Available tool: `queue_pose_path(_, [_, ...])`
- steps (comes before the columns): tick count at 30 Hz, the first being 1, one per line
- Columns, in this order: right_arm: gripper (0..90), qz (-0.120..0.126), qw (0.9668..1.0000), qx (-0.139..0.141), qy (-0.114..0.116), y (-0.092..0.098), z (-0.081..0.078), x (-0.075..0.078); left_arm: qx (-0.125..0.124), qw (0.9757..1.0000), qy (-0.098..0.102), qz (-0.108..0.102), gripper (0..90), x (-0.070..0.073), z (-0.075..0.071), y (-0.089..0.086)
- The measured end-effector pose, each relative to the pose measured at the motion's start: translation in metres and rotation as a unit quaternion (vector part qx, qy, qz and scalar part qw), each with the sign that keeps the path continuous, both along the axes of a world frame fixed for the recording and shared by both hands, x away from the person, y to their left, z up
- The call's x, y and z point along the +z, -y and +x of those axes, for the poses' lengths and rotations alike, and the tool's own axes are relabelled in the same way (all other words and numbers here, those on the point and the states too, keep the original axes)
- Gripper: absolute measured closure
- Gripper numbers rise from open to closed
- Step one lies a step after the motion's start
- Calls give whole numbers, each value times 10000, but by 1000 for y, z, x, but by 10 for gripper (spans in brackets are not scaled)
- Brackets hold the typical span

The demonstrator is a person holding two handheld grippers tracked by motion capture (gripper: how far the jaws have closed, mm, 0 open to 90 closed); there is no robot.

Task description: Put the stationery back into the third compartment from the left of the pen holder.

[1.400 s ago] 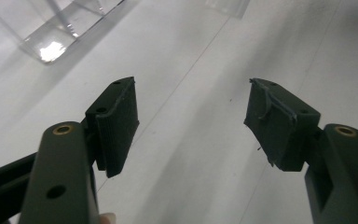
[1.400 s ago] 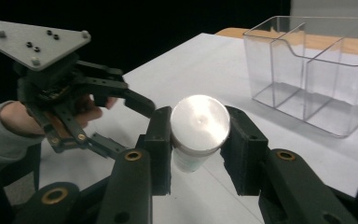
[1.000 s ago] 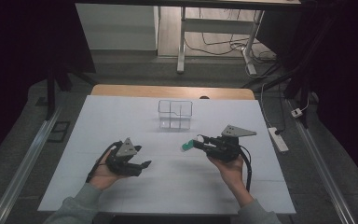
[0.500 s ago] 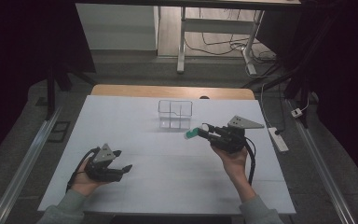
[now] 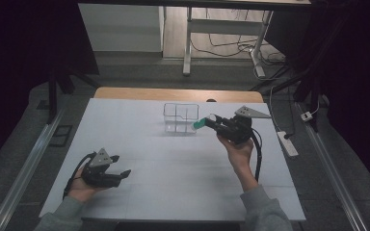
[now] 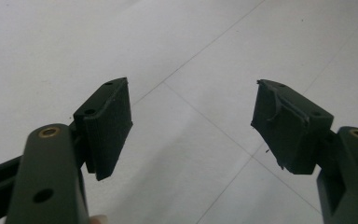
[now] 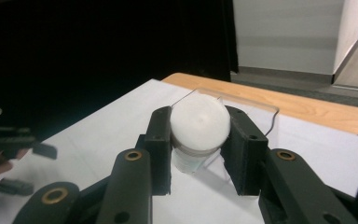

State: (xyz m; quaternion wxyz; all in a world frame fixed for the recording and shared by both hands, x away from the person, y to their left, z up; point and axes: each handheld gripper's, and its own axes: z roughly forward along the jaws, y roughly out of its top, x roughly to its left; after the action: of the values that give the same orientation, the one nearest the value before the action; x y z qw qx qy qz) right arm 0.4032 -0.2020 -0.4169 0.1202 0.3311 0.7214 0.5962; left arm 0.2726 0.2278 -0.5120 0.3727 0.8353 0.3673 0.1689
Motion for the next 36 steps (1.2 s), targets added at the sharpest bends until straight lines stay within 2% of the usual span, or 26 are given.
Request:
queue_pose_path(6, [643,4,9998,-173,-53,-3,20,7,69,10000,-9,-43,278,-1,1,-3])
queue_pose_path(11, [643,-75,9995,-283,-132,-9,35,5,76,10000,-42,-50,278,-3,3,-3])
queue_pose_path(12, [643,-104,9992,-340,-182,-13,45,3,76,10000,-52,-36,277,-3,3,-3])
queue_pose_path(14, [643,-129,9991,-368,-190,-15,47,2,74,9999,-70,-10,275,-4,4,-3])
queue_pose_path(15, [643,-195,9987,-420,-227,-19,55,-2,69,9999,-77,4,274,-4,4,-3])
queue_pose_path(18, [643,-256,9983,-450,-262,-22,60,-4,87,9999,-72,-36,274,-4,4,-4])
queue_pose_path(21, [643,-462,9971,-527,-312,-29,69,-11,99,9999,-80,-43,274,-4,4,-5])
queue_pose_path(27, [624,-495,9964,-578,-377,-33,74,-17,99,9999,-80,-45,274,-5,5,-6])
queue_pose_path(29, [518,-411,9968,-549,-410,-33,74,-18,106,9999,-82,-48,274,-5,5,-6])
queue_pose_path(36, [477,-470,9974,-393,-375,-27,65,-16,107,9999,-85,-36,273,-5,5,-5])
